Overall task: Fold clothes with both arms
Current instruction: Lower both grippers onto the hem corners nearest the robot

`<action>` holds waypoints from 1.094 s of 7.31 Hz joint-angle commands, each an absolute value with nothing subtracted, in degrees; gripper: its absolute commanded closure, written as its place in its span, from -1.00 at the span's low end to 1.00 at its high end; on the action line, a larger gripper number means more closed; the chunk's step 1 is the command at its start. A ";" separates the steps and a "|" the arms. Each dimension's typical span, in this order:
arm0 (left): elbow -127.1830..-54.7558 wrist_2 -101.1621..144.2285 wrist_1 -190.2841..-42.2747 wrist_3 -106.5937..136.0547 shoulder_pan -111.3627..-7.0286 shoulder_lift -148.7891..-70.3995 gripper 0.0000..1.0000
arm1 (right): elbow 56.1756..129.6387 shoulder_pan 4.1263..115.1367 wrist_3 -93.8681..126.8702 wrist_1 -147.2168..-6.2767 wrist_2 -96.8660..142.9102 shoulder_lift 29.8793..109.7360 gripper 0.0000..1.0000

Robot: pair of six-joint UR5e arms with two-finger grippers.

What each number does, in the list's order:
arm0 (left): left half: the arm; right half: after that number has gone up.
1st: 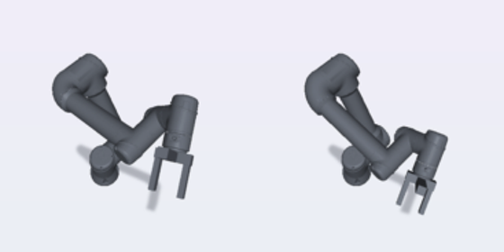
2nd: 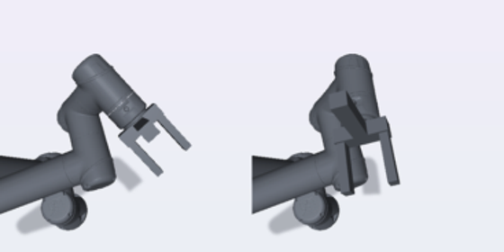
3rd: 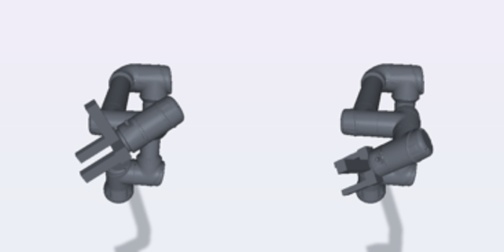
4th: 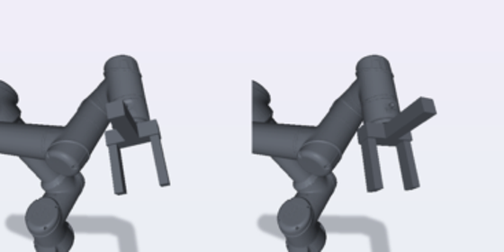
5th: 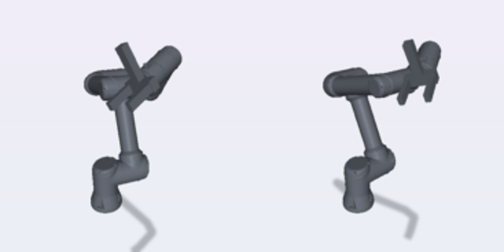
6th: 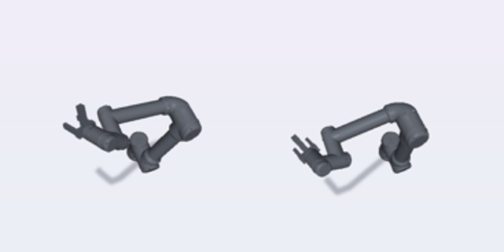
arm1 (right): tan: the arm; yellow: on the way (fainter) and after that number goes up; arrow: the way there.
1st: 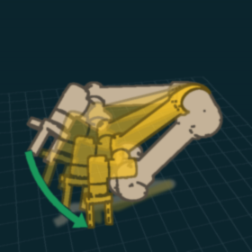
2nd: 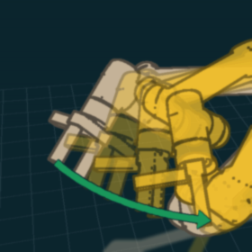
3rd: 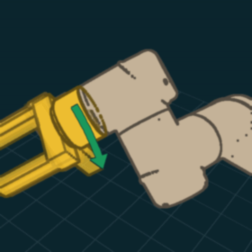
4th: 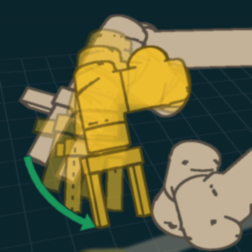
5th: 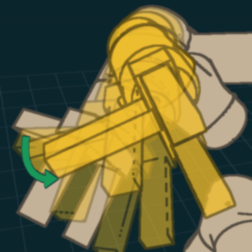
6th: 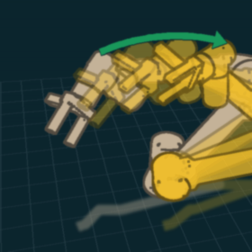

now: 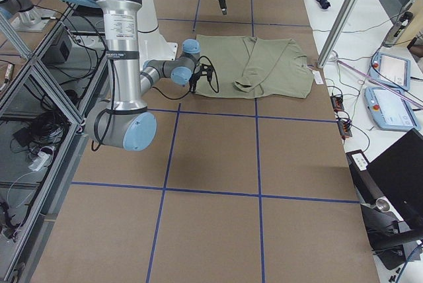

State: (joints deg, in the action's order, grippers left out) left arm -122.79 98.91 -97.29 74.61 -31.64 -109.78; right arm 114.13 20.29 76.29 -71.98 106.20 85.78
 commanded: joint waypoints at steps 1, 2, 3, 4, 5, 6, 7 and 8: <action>-122.26 98.79 -97.29 74.71 -31.55 -109.78 -1.00 | 114.34 20.39 76.46 -71.98 105.65 85.52 1.00; -120.08 99.14 -97.38 75.49 -31.38 -109.60 -1.00 | 114.78 20.56 76.55 -71.98 105.64 85.52 1.00; -117.36 99.14 -97.56 80.81 -30.16 -108.90 -1.00 | 115.92 21.00 76.47 -72.07 105.47 85.69 1.00; -116.46 98.53 -97.65 87.30 -24.14 -108.29 -1.00 | 116.97 21.79 76.46 -72.07 105.56 86.04 1.00; -116.11 98.53 -97.39 91.63 -19.56 -108.02 -1.00 | 117.07 22.23 76.46 -72.07 105.56 86.04 1.00; -114.28 98.35 -97.21 93.24 -16.99 -108.10 -1.00 | 116.98 22.67 76.46 -72.07 105.82 86.04 1.00; -113.04 97.31 -97.21 94.38 -16.09 -107.93 -0.98 | 117.07 22.94 76.46 -71.98 105.99 85.96 1.00; -112.68 97.21 -97.12 94.57 -15.74 -106.97 -0.93 | 117.07 23.03 76.46 -71.98 106.08 85.96 1.00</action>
